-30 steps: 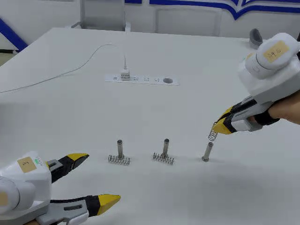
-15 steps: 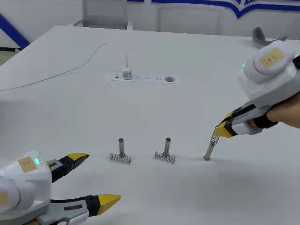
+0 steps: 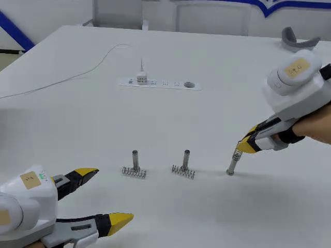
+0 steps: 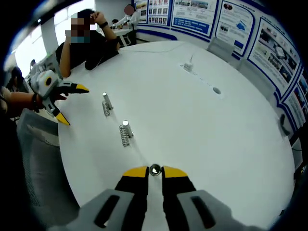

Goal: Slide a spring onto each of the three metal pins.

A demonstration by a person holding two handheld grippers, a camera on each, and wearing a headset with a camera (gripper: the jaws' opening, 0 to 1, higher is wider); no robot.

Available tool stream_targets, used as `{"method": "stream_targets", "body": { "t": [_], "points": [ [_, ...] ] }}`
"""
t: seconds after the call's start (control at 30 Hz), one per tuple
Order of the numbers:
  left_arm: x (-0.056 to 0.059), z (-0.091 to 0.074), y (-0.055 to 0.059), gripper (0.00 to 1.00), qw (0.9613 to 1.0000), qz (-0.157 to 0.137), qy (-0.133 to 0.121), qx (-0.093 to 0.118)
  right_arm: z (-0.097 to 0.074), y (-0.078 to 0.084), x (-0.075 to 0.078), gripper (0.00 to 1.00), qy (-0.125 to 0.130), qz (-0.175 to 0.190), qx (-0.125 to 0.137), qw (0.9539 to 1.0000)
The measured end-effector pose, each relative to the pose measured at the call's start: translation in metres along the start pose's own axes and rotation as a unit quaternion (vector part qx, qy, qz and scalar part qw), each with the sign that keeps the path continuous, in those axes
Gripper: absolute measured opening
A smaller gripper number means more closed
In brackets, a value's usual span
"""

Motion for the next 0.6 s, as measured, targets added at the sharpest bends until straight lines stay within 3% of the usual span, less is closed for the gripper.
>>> {"method": "stream_targets", "body": {
  "t": [0.6],
  "points": [
    [0.001,-0.001,0.001,0.74,1.0000,-0.002,0.001,-0.005,0.021,0.012,-0.002,0.12,-0.011,0.015,-0.019,0.9996]
  ]
}}
Point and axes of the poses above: the centre of the closed fingertips' face, and the gripper's own axes: z roughly forward along the fingers, x roughly to its right, y roughly out of its underside, the point moved 9 cm from there along -z, roughly backward along the fingers, and after that the axes turned 8 degrees about y, right-handed, at the moved point
